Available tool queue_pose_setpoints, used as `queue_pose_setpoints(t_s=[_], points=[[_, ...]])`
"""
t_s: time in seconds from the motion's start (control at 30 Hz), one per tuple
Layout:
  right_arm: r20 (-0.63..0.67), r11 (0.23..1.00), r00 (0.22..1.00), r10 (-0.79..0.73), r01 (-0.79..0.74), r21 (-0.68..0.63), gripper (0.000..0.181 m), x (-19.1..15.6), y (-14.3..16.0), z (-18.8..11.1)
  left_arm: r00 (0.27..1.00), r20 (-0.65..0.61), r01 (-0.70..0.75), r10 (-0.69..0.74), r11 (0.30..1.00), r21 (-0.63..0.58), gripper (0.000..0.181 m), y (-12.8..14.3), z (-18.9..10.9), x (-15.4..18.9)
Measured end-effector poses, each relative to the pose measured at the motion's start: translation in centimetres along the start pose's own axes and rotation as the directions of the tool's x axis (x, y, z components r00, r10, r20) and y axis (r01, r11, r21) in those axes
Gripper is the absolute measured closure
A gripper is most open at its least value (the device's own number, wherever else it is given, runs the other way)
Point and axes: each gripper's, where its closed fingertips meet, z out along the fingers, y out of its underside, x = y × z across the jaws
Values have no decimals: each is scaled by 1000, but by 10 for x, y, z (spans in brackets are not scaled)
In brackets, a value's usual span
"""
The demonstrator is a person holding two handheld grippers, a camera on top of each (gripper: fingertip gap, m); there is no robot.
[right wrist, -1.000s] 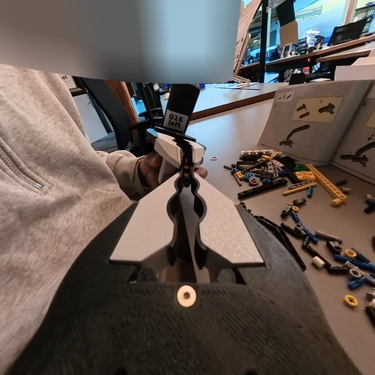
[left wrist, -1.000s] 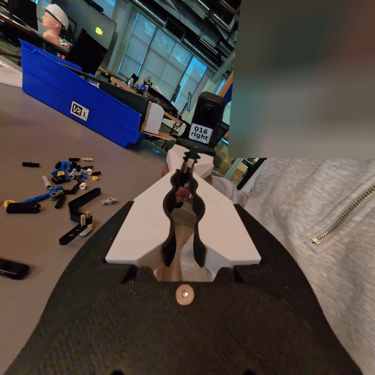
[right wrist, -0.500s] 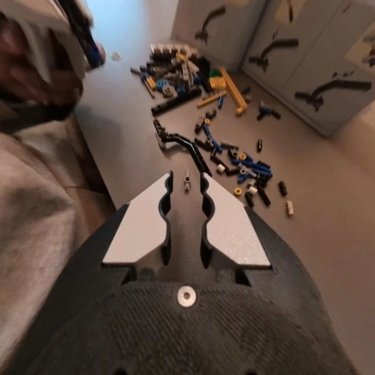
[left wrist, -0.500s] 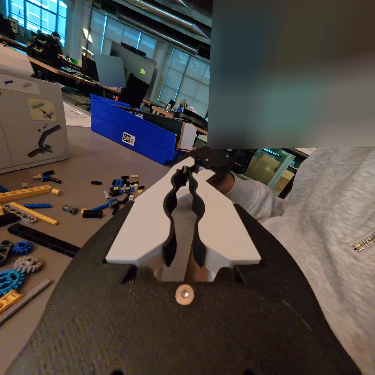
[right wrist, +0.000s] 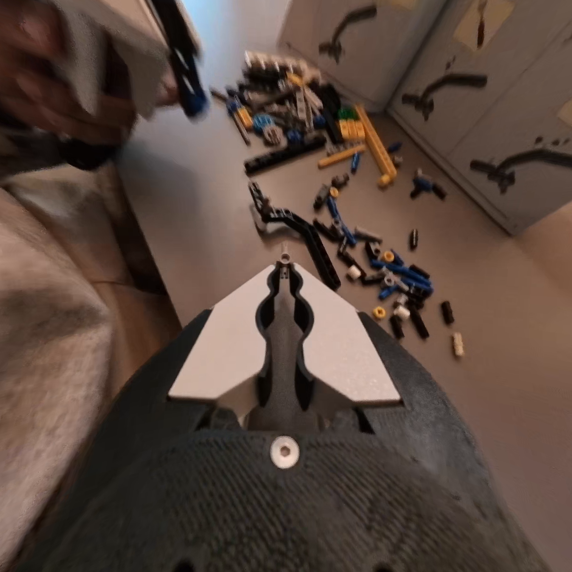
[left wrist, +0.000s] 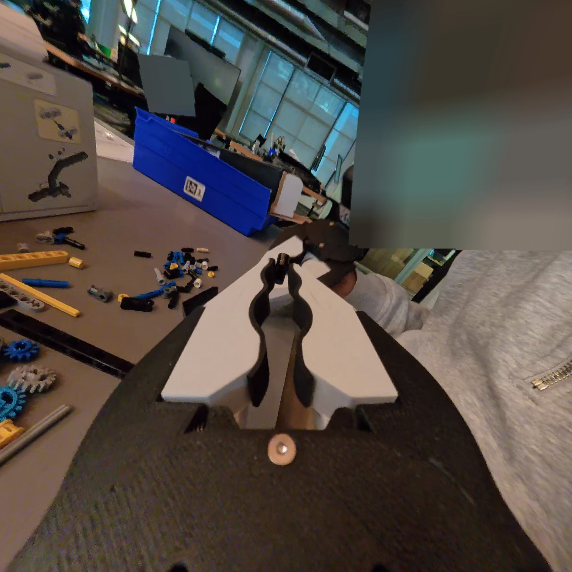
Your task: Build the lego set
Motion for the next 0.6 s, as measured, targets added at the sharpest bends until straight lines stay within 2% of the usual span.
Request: queue_pose_setpoints(t_s=[0.1,0.27,0.4,0.6], points=[[61,990,997,-46,37,133,178,-15,-26,-13,1000,8,-11,12,993,-118,175,16,2,-4],[161,970,973,-164,129,204,178,-42,-37,-25,992,15,-112,122,950,-291,175,39,3,-3],[197,966,957,-212,174,192,178,-54,-36,-25,968,-21,-234,249,874,-426,175,62,4,3],[234,965,936,-261,244,99,178,-63,-16,-13,962,-28,-248,271,827,-504,175,76,4,0]])
